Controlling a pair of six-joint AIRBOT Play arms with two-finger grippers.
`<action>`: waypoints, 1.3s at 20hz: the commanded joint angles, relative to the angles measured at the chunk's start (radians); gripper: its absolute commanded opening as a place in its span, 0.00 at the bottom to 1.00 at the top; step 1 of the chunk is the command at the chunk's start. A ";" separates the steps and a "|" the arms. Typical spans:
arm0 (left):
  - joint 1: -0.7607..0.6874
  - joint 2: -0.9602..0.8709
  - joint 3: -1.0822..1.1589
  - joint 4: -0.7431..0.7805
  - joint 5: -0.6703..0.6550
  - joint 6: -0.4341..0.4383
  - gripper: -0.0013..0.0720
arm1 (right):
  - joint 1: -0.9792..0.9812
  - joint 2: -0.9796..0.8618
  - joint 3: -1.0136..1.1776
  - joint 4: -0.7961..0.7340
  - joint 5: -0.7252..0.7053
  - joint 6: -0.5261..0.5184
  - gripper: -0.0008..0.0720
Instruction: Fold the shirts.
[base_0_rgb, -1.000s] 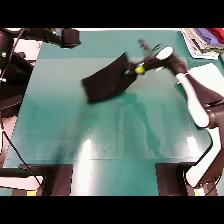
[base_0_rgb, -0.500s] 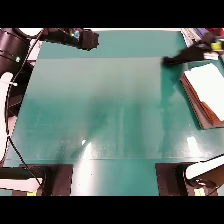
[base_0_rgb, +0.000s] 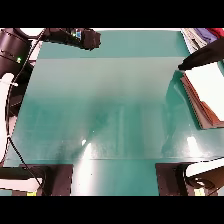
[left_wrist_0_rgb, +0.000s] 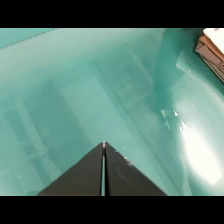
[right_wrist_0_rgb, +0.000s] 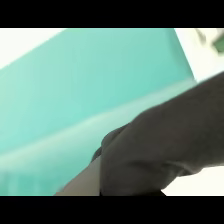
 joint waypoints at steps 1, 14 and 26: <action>0.000 0.000 0.000 0.000 -0.006 0.000 0.05 | -0.019 0.095 -0.051 0.018 -0.106 -0.026 0.03; 0.000 0.000 0.000 0.000 -0.027 0.008 0.05 | -0.166 0.248 -0.119 -0.203 0.281 -0.080 0.03; 0.000 0.000 0.000 0.000 -0.031 0.008 0.05 | -0.400 0.477 -0.716 -0.290 0.333 -0.055 0.99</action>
